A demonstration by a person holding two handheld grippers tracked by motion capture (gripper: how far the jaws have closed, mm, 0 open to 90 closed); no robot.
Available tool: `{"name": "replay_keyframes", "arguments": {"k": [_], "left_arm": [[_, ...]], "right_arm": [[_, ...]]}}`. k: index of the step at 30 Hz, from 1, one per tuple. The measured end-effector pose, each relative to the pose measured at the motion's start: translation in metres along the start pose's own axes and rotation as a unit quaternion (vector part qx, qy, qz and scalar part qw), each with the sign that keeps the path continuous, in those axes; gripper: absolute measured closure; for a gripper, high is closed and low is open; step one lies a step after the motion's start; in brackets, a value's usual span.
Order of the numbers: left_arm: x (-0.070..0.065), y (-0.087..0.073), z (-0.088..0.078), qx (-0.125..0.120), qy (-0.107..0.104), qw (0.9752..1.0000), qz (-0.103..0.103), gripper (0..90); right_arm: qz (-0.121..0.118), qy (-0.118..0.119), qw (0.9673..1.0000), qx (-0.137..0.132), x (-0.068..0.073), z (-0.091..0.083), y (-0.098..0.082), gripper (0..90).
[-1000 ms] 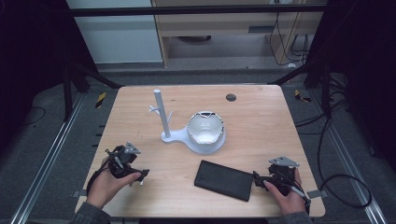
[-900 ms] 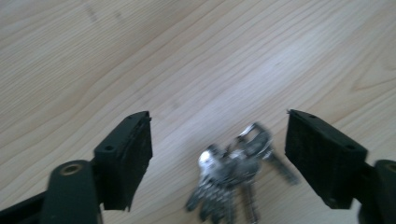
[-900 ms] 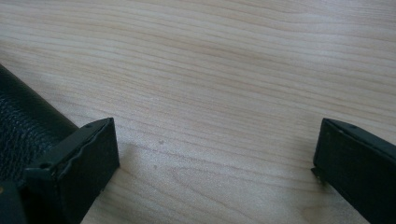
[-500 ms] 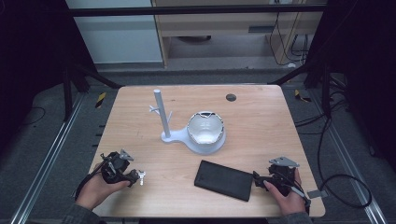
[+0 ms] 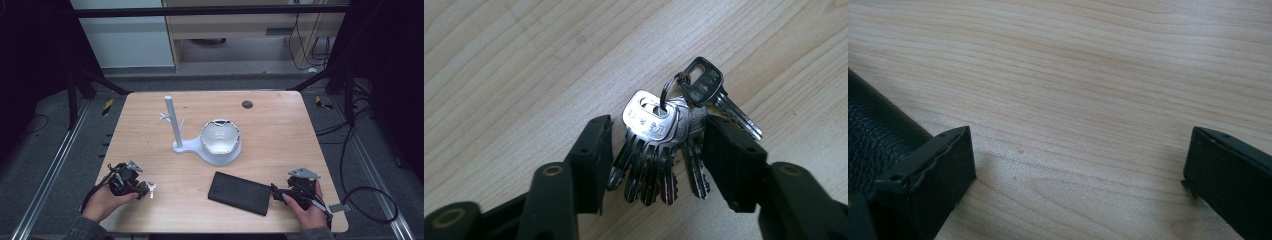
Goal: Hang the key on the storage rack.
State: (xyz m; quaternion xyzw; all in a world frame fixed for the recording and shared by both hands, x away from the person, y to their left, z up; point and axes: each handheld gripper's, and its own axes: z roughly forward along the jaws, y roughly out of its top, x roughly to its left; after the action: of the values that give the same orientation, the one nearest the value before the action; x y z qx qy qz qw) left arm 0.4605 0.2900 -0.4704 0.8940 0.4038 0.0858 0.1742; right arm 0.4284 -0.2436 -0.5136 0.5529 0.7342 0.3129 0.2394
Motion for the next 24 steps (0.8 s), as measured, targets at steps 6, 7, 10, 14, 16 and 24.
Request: {"name": "replay_keyframes", "arguments": {"k": [6,7,10,14,16,24], "left_arm": [[-0.0028,0.0006,-0.0019,0.007,-0.002,1.0000,0.006,73.1],[-0.0034,0.0008,-0.0018,0.008,-0.001,0.9999,0.008,77.8],[-0.0055,0.0020,-0.0020,0.013,0.004,0.9998,0.012,79.6],[-0.0070,0.0027,-0.0036,0.012,0.004,0.9998,0.012,79.7],[-0.0076,0.0032,-0.0054,0.010,0.006,0.9998,0.015,79.7],[-0.0097,0.0047,-0.0027,0.011,0.031,0.9992,0.022,70.0]], "right_arm": [[0.001,0.001,1.0000,0.001,0.0002,-0.0003,0.0000,0.4],[0.001,0.001,1.0000,0.000,0.0002,-0.0002,0.0000,0.4],[0.001,0.001,1.0000,0.001,0.0002,-0.0003,0.0000,0.4],[0.000,0.001,1.0000,0.001,0.0001,-0.0003,0.0000,0.4],[0.000,0.001,1.0000,0.001,0.0001,-0.0003,0.0000,0.4],[0.000,0.000,1.0000,0.001,0.0002,-0.0003,-0.0001,0.4]]}}
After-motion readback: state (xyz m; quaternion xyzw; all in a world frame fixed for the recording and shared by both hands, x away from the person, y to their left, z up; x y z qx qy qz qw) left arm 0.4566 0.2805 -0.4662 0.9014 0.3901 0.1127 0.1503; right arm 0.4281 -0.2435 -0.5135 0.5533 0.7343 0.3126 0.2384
